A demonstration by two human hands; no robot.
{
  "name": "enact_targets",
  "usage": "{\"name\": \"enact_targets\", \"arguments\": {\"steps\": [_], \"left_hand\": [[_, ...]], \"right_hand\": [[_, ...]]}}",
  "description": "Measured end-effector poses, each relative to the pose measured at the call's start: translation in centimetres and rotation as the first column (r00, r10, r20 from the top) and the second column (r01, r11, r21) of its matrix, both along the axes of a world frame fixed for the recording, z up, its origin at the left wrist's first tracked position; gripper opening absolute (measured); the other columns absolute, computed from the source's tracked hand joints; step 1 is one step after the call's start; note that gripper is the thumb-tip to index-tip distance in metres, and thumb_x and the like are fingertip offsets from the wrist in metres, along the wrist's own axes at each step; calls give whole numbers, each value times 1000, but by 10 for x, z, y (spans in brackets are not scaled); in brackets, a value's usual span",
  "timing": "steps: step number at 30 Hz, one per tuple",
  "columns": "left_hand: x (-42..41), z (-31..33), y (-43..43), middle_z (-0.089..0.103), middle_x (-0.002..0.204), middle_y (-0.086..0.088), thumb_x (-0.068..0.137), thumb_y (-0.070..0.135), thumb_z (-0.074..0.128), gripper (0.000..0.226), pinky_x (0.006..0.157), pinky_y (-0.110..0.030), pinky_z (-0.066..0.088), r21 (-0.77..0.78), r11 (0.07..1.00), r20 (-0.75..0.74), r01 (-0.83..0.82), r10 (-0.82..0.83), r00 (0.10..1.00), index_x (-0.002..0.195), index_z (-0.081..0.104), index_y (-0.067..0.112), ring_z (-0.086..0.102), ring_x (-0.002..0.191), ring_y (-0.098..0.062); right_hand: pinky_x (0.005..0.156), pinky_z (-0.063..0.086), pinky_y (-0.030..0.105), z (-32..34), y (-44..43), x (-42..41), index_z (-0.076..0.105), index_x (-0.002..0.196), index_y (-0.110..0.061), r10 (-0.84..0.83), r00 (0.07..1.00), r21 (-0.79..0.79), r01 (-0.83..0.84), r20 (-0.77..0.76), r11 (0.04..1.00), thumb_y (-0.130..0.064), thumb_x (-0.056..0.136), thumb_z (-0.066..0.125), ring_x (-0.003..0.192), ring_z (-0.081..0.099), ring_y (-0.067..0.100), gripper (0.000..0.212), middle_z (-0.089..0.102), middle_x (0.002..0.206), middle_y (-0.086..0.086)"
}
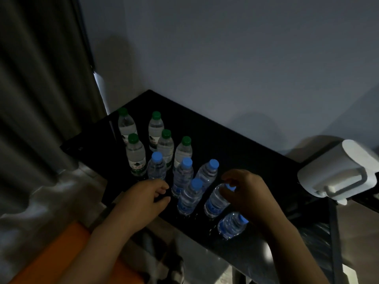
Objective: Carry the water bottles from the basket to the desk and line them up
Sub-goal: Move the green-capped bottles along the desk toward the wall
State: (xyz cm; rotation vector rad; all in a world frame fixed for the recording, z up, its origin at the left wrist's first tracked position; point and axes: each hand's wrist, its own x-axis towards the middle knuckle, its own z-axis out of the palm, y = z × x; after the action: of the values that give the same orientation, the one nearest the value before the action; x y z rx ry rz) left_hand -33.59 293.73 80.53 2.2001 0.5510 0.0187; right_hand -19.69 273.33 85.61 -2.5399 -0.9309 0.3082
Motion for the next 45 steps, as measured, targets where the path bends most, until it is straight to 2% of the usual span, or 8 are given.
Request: {"name": "enact_targets", "arguments": {"steps": [5, 13, 16, 24, 29, 33, 40, 45], "left_hand": [[26, 14, 13, 63, 111, 7, 87, 26, 65, 31, 86, -18, 46, 58, 997, 33, -46, 45, 998, 118, 60, 22, 58, 102, -5], [62, 25, 40, 64, 105, 5, 87, 25, 64, 26, 87, -27, 52, 169, 976, 68, -139, 129, 989, 112, 62, 21, 61, 97, -8], [66, 26, 46, 61, 105, 9, 87, 26, 64, 29, 82, -17, 47, 187, 970, 64, -156, 146, 987, 116, 61, 23, 59, 98, -5], [74, 31, 76, 64, 110, 7, 85, 24, 65, 32, 82, -15, 45, 195, 959, 60, -206, 198, 978, 116, 61, 22, 60, 97, -4], [89, 36, 105, 66, 106, 3, 83, 23, 67, 31, 90, -29, 52, 171, 953, 111, -250, 234, 966, 114, 62, 20, 63, 101, -9], [103, 36, 139, 65, 107, 2, 84, 23, 67, 33, 88, -27, 50, 183, 957, 120, -223, 203, 972, 116, 61, 18, 62, 100, -10], [140, 23, 230, 62, 111, 4, 83, 23, 66, 34, 90, -27, 50, 190, 976, 97, -110, 93, 991, 116, 61, 21, 61, 101, -10], [165, 8, 295, 59, 113, 4, 85, 22, 66, 35, 90, -25, 46, 165, 986, 62, 13, -24, 998, 119, 59, 18, 58, 105, -13]], "right_hand": [[75, 53, 21, 6, 23, 34, 63, 111, -24, 7, 1000, 73, -7, 10, 997, -23, 85, 66, 85, 62, 6, 26, 62, 101, -6], [81, 52, 26, 16, 59, 88, 66, 109, -16, 140, 989, 147, -145, 47, 978, -23, 82, 67, 87, 59, 9, 27, 62, 96, -3], [83, 51, 24, 13, 71, 100, 65, 110, -17, 185, 983, 144, -183, 0, 972, -26, 83, 66, 90, 58, 7, 28, 62, 100, -5], [83, 48, 16, 11, 103, 113, 64, 114, -22, 268, 963, 151, -271, 40, 951, -27, 85, 65, 94, 57, 4, 29, 63, 106, -5], [84, 50, 21, 12, 126, 125, 65, 112, -23, 275, 960, 160, -280, 58, 947, -28, 84, 66, 92, 58, 3, 28, 63, 104, -6], [85, 47, 17, 11, 158, 135, 64, 114, -23, 281, 957, 148, -288, 66, 946, -30, 85, 65, 93, 57, 3, 29, 63, 107, -5], [89, 44, 19, -4, 239, 148, 58, 122, -21, 244, 969, 23, -245, 47, 969, -33, 89, 59, 102, 57, 9, 35, 60, 115, -3], [79, 49, 30, -18, 294, 150, 62, 107, -15, 173, 985, -146, -170, 4, 975, -29, 87, 61, 95, 60, 21, 25, 60, 104, 4]]}}
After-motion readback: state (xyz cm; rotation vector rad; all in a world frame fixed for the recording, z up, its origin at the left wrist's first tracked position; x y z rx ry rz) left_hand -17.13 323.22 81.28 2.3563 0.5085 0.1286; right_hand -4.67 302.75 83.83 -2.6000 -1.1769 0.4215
